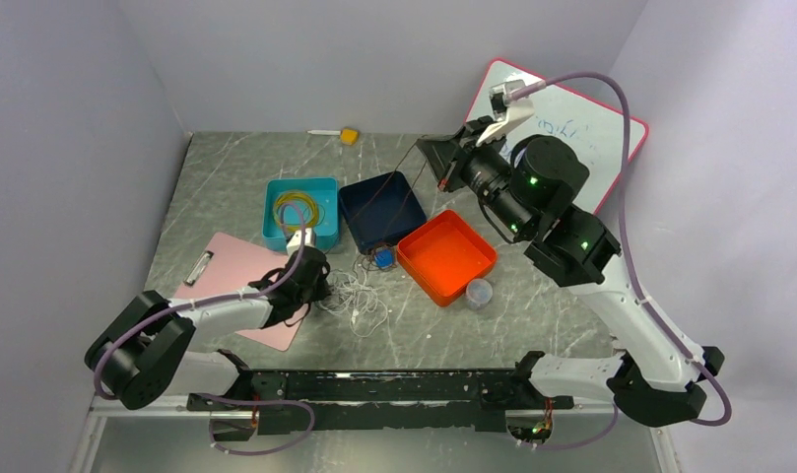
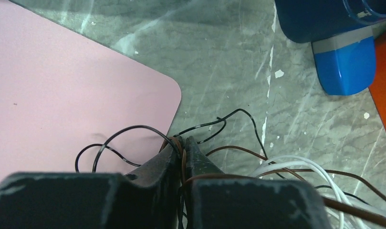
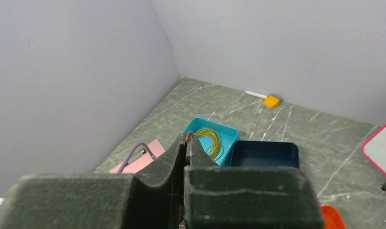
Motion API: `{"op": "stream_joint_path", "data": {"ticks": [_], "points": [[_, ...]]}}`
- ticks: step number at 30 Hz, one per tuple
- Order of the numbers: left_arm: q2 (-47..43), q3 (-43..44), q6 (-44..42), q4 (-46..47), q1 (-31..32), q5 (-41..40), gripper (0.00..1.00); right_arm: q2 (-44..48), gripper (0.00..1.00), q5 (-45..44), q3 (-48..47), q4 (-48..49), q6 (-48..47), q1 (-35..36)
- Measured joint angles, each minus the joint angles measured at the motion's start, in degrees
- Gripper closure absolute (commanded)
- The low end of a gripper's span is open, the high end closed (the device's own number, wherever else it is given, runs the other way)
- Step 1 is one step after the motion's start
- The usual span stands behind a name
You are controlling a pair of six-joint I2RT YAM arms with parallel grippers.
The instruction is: Untangle the cables
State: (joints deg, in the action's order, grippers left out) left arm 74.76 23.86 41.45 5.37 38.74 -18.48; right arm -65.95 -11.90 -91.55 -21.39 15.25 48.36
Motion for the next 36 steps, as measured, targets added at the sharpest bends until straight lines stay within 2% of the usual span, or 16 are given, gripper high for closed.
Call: {"op": "stream_joint_path", "data": {"ticks": [3, 6, 8, 10, 12, 15, 19, 24, 28, 33, 36], "points": [[0.2, 0.1, 0.6, 0.0, 0.0, -0.4, 0.87, 0.3, 1.00, -0.8, -0.7, -0.2, -1.1, 0.0], [0.2, 0.2, 1.6, -0.4, 0.0, -0.8, 0.81, 0.7, 1.00, -0.5, -0.8, -0.2, -1.8, 0.0], [-0.2, 0.2, 2.2, -0.9, 0.0, -1.0, 0.63, 0.9, 1.00, 0.2, -0.8, -0.3, -2.2, 0.0], [-1.0, 0.2, 3.1, -1.9, 0.0, -1.5, 0.49, 1.1, 1.00, 0.9, -0.8, -0.2, -2.5, 0.0], [-1.9, 0.2, 4.0, -2.7, 0.0, -1.8, 0.39, 1.5, 1.00, 1.5, -0.8, -0.2, -2.7, 0.0], [-3.8, 0.2, 5.0, -5.2, 0.0, -2.6, 0.29, 2.2, 1.00, 2.2, -0.8, -0.1, -3.1, 0.0], [-8.0, 0.2, 6.4, -9.2, 0.0, -4.6, 0.24, 2.8, 1.00, 2.5, -1.0, -0.2, -3.3, 0.0], [-15.5, 0.2, 7.9, -13.4, -0.1, -7.0, 0.28, 3.9, 1.00, 2.3, -0.9, -0.1, -3.3, 0.0], [-20.8, 0.2, 8.6, -15.3, -1.6, -8.0, 0.26, 5.3, 1.00, 1.8, -0.9, 0.2, -3.3, 0.0], [-22.9, 0.2, 8.9, -16.2, -6.9, -7.8, 0.18, 7.9, 1.00, 1.1, -0.1, 1.0, -3.3, 0.0], [-23.0, -0.2, 8.9, -16.3, -11.1, -5.8, 0.18, 9.0, 1.00, 1.2, 0.3, 1.8, -3.0, 0.0]]}}
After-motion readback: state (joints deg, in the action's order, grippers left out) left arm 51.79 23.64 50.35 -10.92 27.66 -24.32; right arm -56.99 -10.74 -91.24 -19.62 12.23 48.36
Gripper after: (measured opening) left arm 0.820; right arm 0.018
